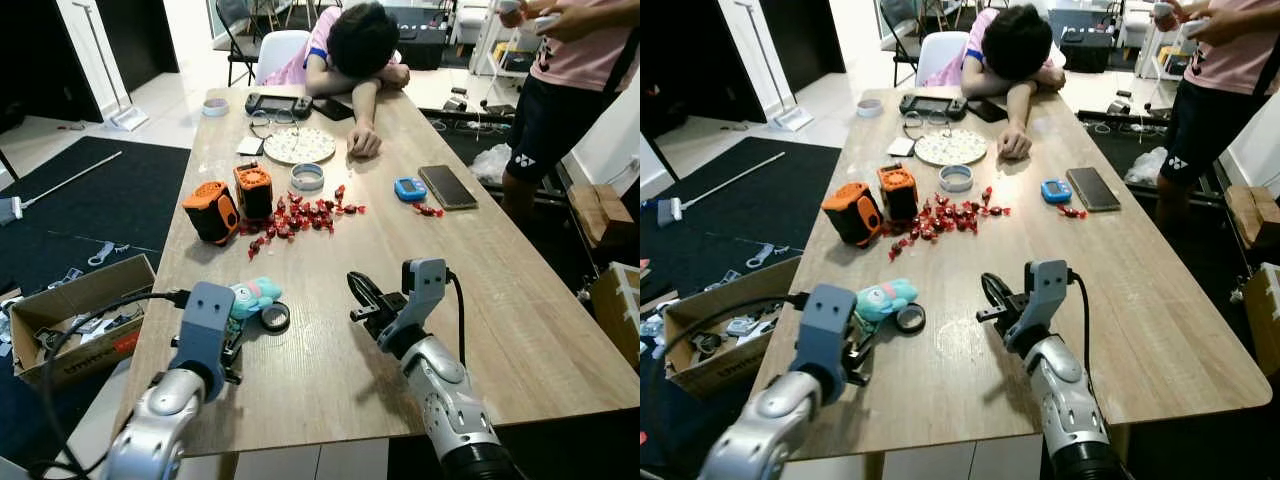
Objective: Hang keys on a hook
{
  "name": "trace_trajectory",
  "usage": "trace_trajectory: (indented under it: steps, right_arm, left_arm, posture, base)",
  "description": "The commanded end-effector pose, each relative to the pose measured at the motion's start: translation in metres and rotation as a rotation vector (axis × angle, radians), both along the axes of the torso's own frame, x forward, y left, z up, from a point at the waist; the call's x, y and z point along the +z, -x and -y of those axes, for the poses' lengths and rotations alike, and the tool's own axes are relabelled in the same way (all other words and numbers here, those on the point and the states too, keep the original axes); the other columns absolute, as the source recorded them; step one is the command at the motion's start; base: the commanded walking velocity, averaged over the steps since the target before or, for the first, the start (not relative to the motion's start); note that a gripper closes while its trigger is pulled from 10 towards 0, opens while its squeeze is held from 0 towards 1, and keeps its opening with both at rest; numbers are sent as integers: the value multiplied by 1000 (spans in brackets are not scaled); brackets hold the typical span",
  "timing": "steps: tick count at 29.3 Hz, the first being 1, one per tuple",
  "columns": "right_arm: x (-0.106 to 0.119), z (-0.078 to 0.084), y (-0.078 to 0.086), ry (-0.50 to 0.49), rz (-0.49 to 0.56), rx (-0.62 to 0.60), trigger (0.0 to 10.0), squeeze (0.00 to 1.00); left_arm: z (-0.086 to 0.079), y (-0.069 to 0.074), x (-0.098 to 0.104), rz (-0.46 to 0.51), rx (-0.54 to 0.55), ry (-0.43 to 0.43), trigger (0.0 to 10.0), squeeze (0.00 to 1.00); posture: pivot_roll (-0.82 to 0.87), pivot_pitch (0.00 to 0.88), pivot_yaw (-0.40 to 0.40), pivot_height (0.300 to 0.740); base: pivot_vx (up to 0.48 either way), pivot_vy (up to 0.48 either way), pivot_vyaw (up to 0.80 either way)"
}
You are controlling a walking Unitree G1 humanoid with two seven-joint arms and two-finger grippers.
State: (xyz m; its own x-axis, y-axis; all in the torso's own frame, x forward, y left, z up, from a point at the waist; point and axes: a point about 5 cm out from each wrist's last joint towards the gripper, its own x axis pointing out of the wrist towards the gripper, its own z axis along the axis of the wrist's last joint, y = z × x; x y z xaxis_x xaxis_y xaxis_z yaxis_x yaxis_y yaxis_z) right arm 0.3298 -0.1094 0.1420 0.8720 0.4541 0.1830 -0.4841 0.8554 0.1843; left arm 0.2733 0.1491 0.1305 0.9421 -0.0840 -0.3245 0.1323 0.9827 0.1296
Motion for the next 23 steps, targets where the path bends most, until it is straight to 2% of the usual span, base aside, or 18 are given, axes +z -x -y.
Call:
trace_trajectory:
  steps: [1,2,9,10,11,12,13,14,15,16,18,19,20,21,23]
  right_arm:
    - [-5,-1,1,4,-16,5,10000,0]
    - [-5,0,1,4,-17,3,10000,0]
    - [-7,2,3,5,-20,-5,10000,0]
    - [-7,2,2,5,-20,-8,10000,0]
    - [-7,2,2,5,-20,-8,10000,0]
    - [-7,2,2,5,-20,-9,10000,0]
    - [-6,2,2,4,-20,-9,10000,0]
    - [-6,2,2,4,-20,-9,10000,0]
    - [-6,2,1,4,-20,-8,10000,0]
    - [-6,2,1,4,-20,-8,10000,0]
    - [-5,1,1,5,-18,-5,10000,0]
    - [-5,1,1,5,-18,-5,10000,0]
    - [-5,0,1,5,-17,-3,10000,0]
    - [-5,0,1,5,-17,-3,10000,0]
    - [-4,0,0,5,-16,1,10000,0]
  left_arm:
    - [-5,-1,-4,-5,39,-12,2275,0]
    - [-8,-1,-3,-1,51,-16,0,0]
    - [-20,-1,3,22,69,-26,0,0]
    - [-29,-2,16,94,91,-39,4588,0]
    - [-29,-2,16,94,91,-39,4588,0]
    - [-34,-4,25,152,116,-69,10000,0]
    - [-37,-6,34,206,134,-84,10000,0]
    - [-37,-6,34,206,134,-84,10000,0]
    - [-41,-7,44,265,156,-99,10000,0]
    - [-41,-7,44,265,156,-99,10000,0]
    - [-45,-8,73,430,188,-145,10000,0]
    - [-45,-8,73,430,188,-145,10000,0]
    - [-45,-8,88,509,198,-176,10000,0]
    - [-45,-8,88,509,198,-176,10000,0]
    - [-41,-5,114,682,182,-338,10000,0]
  posture:
    - [205,147,28,740]
    - [205,147,28,740]
    - [205,147,33,740]
    - [206,146,33,740]
    - [206,146,33,740]
    - [206,146,33,740]
    - [210,145,31,740]
    - [210,145,31,740]
    - [210,145,31,740]
    - [210,145,31,740]
    - [217,144,24,740]
    - [217,144,24,740]
    - [217,144,24,740]
    - [217,144,24,740]
    - [221,145,19,740]
  base:
    - [0,0,0]
    - [0,0,0]
    - [0,0,0]
    - [0,0,0]
    - [0,0,0]
    - [0,0,0]
    - [0,0,0]
    - [0,0,0]
    - [0,0,0]
    - [0,0,0]
    - [0,0,0]
    - [0,0,0]
    - [0,0,0]
    - [0,0,0]
    - [0,0,0]
